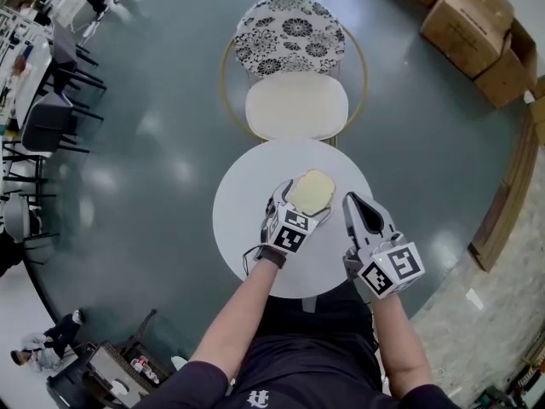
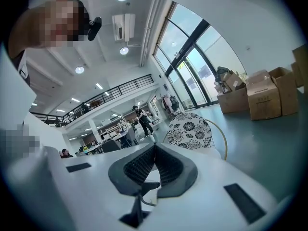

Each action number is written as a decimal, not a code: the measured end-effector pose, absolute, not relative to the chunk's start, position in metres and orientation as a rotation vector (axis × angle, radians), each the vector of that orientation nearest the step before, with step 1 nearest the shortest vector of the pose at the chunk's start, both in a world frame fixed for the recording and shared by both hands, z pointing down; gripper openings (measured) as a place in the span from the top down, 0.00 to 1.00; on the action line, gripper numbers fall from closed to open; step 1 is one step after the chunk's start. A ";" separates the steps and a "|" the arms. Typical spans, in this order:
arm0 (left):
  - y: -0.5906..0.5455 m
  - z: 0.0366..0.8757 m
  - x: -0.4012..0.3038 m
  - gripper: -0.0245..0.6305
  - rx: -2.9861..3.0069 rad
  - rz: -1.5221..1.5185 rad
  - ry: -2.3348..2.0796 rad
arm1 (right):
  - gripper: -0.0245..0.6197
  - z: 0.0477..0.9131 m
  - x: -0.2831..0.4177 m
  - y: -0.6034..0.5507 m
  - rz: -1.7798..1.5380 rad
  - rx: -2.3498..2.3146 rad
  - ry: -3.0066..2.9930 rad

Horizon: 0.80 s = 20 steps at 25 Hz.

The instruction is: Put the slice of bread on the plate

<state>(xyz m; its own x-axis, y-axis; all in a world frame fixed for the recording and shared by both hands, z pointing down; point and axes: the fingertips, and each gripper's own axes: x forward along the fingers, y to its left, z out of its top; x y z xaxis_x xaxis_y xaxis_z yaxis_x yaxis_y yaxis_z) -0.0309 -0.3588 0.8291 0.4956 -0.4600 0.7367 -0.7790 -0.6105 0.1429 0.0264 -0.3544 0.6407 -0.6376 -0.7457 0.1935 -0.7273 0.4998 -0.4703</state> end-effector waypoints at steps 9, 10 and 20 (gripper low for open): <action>-0.348 0.738 -0.032 0.18 2.341 0.817 -1.012 | 0.95 0.580 0.021 -0.341 -0.785 -1.273 2.723; -0.345 0.721 -0.030 0.21 2.354 0.788 -1.009 | 0.95 0.570 0.022 -0.339 -0.780 -1.265 2.724; -0.320 0.555 -0.026 0.58 2.522 0.533 -1.054 | 0.95 0.485 0.009 -0.319 -0.675 -1.184 2.790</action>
